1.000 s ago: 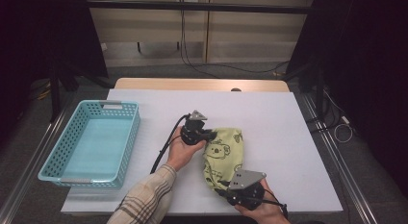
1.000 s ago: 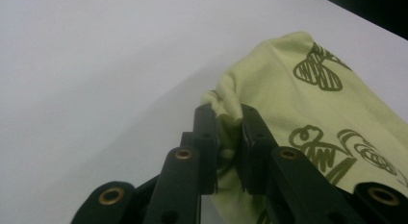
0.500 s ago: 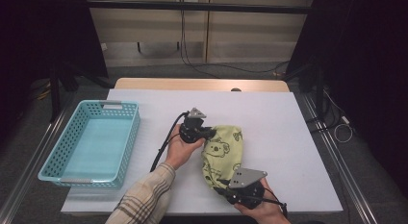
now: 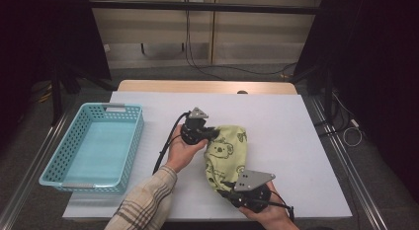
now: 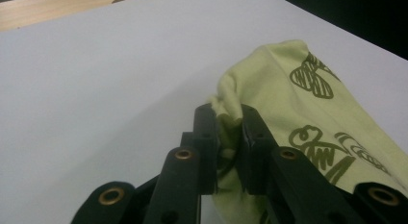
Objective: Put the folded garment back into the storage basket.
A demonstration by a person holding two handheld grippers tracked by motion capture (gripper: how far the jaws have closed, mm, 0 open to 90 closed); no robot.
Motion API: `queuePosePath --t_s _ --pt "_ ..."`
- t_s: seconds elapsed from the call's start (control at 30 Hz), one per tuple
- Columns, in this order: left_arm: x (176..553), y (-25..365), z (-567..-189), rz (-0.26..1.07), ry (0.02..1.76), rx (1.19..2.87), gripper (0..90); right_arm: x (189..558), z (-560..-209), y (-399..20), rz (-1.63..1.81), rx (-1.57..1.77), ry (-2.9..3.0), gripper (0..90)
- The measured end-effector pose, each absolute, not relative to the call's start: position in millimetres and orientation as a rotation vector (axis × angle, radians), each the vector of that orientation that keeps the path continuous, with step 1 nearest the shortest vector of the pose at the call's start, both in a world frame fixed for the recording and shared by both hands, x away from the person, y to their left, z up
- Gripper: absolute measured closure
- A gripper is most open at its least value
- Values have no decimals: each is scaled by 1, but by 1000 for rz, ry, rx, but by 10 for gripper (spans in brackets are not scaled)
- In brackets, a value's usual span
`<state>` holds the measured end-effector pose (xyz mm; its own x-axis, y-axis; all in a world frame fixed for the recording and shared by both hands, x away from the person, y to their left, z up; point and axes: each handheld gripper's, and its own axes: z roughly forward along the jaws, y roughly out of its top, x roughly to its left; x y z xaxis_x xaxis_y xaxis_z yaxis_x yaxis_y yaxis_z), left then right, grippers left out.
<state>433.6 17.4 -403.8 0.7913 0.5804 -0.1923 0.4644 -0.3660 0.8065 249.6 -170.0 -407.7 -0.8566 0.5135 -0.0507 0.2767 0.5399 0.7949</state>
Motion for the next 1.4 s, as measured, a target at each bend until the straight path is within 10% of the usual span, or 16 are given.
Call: queuePosePath --t_s 1.4 --pt "435 58 -349 282 799 1969 801 266 -370 -139 1349 533 2424 754"
